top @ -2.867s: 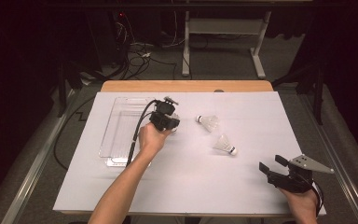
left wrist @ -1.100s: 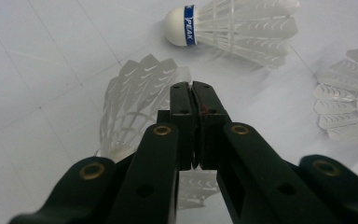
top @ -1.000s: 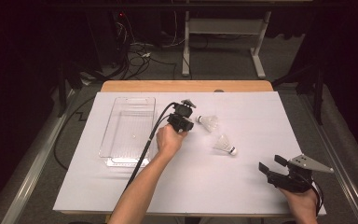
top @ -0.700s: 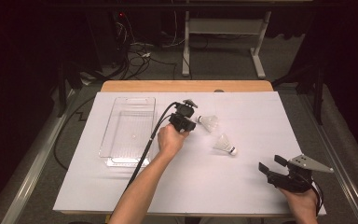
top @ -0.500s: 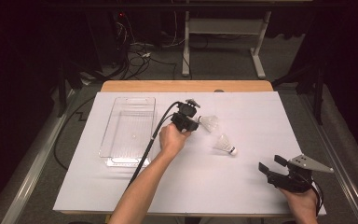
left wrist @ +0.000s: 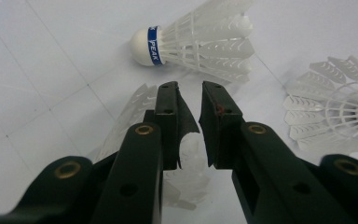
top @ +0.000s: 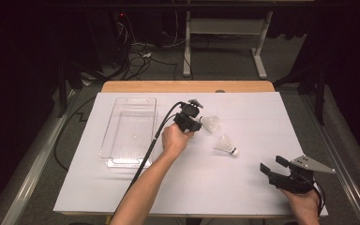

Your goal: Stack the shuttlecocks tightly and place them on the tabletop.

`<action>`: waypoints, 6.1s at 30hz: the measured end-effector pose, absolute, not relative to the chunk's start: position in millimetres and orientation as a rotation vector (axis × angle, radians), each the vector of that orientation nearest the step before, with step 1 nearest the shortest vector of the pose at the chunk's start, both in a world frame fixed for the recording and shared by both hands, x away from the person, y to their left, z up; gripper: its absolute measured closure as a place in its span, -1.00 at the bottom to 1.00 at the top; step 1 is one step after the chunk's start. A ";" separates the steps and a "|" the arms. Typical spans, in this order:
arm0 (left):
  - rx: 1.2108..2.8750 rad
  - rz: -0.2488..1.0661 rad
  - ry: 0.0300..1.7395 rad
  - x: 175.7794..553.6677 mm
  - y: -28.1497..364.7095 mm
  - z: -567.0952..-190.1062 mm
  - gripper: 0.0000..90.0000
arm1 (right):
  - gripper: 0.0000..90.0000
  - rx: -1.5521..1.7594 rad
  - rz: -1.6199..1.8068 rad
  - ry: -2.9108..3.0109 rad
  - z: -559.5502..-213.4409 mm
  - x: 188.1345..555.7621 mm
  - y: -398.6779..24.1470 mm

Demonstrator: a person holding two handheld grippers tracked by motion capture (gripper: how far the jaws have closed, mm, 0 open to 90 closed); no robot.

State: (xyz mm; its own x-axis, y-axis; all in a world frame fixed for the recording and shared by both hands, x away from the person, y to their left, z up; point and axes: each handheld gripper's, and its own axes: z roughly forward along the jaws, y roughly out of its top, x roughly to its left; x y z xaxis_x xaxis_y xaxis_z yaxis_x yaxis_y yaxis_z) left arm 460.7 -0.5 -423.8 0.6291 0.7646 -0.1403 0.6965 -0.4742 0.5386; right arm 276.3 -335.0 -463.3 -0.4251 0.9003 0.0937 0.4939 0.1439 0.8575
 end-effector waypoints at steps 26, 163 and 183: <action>2.254 0.098 1.097 459.6 -0.9 -420.9 0.47 | -0.41 1.334 1.212 1.981 -463.3 276.3 -334.6; 2.297 0.076 0.920 389.7 16.8 -419.8 -0.15 | -0.42 1.334 1.203 1.981 -463.4 276.2 -334.0; 2.288 0.055 0.932 380.0 29.1 -423.1 -0.18 | -0.41 1.337 1.204 1.982 -463.4 276.2 -334.1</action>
